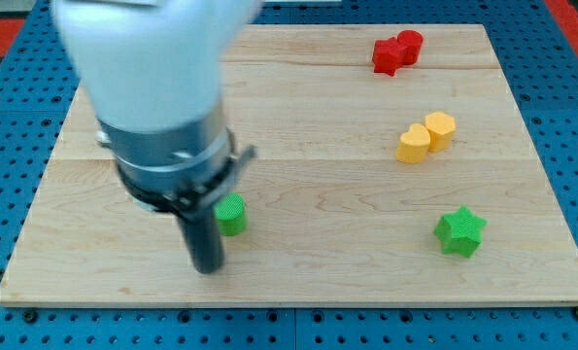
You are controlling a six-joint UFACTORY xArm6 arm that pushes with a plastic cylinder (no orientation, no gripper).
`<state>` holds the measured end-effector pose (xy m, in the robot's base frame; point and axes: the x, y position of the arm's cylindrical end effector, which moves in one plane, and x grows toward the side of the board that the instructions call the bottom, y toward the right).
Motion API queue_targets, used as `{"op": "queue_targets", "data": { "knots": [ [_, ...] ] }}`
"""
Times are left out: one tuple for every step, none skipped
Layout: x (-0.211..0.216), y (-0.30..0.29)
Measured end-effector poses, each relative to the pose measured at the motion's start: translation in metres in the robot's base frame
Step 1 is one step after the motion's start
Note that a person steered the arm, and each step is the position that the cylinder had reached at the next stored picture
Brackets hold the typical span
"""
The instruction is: Place the green circle left to the green star
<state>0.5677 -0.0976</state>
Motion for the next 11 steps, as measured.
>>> {"op": "queue_targets", "data": {
  "knots": [
    [-0.032,0.0],
    [-0.033,0.06],
    [-0.041,0.036],
    [-0.059,0.038],
    [-0.074,0.097],
    [-0.06,0.109],
    [-0.062,0.11],
    [-0.096,0.109],
    [-0.109,0.114],
    [-0.095,0.155],
    [-0.073,0.169]
  ]
}}
